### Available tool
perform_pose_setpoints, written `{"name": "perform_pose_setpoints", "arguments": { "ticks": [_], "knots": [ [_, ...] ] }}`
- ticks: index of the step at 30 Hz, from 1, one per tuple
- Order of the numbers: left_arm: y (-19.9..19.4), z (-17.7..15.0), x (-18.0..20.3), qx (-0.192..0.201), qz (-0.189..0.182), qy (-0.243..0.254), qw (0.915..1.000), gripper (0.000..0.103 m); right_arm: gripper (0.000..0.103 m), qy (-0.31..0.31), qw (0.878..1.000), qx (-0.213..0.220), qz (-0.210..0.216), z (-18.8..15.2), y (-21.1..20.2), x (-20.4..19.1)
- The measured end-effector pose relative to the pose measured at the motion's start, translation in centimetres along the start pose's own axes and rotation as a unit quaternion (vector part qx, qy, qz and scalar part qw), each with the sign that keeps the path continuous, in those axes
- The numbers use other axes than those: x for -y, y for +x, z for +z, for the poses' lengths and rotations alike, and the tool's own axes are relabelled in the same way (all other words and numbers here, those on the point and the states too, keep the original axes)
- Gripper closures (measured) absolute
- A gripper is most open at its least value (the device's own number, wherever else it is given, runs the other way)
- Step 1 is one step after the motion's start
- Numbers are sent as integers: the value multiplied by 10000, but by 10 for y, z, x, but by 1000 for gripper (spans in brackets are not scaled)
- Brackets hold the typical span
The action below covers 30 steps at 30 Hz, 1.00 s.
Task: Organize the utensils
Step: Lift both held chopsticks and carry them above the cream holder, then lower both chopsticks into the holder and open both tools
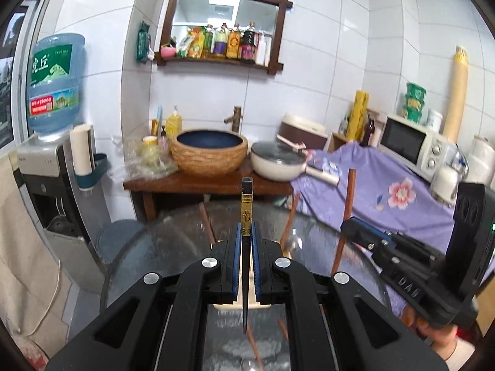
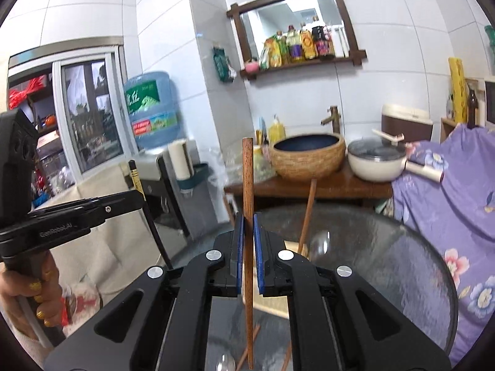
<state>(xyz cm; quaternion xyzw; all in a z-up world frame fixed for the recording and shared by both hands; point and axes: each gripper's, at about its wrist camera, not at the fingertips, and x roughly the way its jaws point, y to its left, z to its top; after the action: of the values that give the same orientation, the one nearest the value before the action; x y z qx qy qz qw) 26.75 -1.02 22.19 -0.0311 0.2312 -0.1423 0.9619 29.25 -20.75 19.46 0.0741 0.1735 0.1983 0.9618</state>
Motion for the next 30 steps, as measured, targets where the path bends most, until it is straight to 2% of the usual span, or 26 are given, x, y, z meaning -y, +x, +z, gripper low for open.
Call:
{"name": "perform_pose_setpoints", "arguments": {
  "ticks": [6,9,14,20,30],
  "knots": [
    [24,37,3,224,239,-148,9994,97,96,-71,9987,378,-328,38,26,-5],
    [37,46,5,308,344,-175,9988,97,96,-256,9957,633,-626,50,42,-8],
    [57,51,-2,443,549,-309,9970,97,96,-266,9925,843,-850,56,67,-3],
    [80,37,-13,418,629,-453,9961,97,96,-260,9905,924,-988,41,94,6],
    [104,-9,-22,65,562,-377,9977,97,96,-389,9935,573,-907,-11,113,10]
  ]
}}
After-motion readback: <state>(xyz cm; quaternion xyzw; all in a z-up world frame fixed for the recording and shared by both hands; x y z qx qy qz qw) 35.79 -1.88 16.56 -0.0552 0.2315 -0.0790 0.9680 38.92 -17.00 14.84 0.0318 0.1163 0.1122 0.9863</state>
